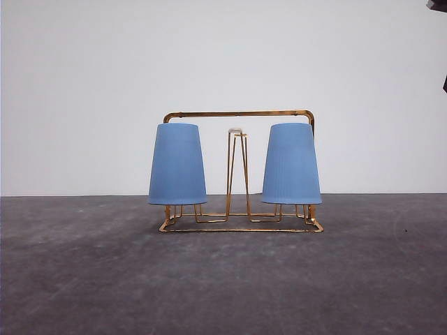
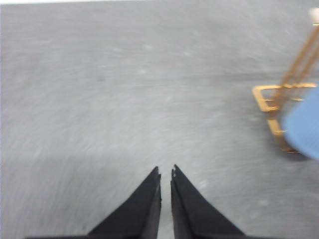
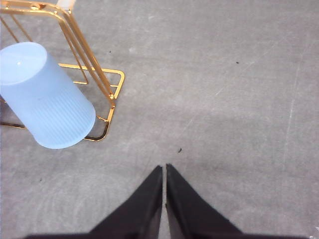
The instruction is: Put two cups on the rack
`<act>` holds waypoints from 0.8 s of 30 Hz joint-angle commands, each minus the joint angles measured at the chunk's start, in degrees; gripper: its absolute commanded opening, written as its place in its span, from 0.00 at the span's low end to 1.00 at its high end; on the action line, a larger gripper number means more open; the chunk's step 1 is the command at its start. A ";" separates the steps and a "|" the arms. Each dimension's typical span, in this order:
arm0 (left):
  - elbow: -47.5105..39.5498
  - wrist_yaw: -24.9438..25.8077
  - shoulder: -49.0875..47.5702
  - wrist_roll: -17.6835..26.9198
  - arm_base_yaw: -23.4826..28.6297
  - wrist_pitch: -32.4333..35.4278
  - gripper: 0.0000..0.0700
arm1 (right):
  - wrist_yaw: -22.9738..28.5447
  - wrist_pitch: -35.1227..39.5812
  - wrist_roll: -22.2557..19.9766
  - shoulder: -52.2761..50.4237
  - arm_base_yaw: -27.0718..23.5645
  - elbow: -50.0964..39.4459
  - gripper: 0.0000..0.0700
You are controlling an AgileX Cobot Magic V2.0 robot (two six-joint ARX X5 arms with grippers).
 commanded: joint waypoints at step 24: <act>-28.67 -0.05 -42.69 -4.50 2.92 -1.27 0.02 | 0.04 0.57 0.61 0.39 -0.02 0.57 0.01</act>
